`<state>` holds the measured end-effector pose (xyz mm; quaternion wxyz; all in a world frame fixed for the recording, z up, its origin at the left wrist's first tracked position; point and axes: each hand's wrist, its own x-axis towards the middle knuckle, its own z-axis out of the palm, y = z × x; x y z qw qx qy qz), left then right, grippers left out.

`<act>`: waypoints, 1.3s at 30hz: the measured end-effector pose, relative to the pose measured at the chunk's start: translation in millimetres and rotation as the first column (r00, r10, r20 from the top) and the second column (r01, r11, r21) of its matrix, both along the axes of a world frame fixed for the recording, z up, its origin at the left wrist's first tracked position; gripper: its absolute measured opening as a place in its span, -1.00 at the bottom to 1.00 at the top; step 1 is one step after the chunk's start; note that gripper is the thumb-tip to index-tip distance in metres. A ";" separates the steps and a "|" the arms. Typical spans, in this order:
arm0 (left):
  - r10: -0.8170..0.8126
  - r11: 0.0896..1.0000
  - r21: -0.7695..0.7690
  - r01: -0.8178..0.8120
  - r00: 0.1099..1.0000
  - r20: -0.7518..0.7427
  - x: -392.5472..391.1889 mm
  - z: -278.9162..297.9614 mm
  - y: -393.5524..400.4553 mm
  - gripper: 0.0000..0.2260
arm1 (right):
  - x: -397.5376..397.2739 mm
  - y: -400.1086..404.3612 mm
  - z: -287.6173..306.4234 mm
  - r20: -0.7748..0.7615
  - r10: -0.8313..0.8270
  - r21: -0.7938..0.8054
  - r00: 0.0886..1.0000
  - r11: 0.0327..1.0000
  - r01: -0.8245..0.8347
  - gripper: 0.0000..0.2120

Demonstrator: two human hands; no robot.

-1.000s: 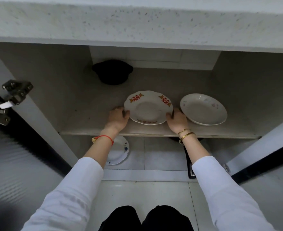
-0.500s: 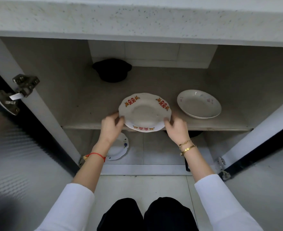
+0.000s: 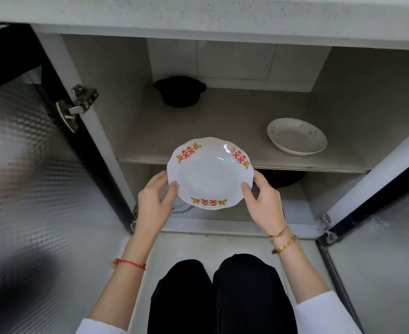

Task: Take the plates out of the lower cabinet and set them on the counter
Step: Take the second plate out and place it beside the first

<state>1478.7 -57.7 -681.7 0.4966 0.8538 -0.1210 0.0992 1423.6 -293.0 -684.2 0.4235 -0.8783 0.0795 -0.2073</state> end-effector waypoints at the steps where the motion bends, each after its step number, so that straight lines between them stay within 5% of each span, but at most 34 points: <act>1: 0.010 1.000 -0.007 -0.010 1.000 -0.002 -6.3 0.7 4.8 -0.71 | -5.5 4.1 0.9 0.012 0.011 0.002 1.000 1.000 -0.011 -0.66; 23: 0.145 0.973 -0.173 -0.156 0.987 -0.072 -39.9 6.3 49.1 -0.72 | -6.3 48.7 22.8 0.008 0.156 0.042 0.988 0.987 -0.156 -0.57; 39: 0.224 0.970 -0.031 -0.240 0.938 -0.266 -127.1 216.0 94.3 -0.73 | -82.8 97.3 230.1 -0.239 0.208 0.154 0.949 0.973 -0.175 -0.52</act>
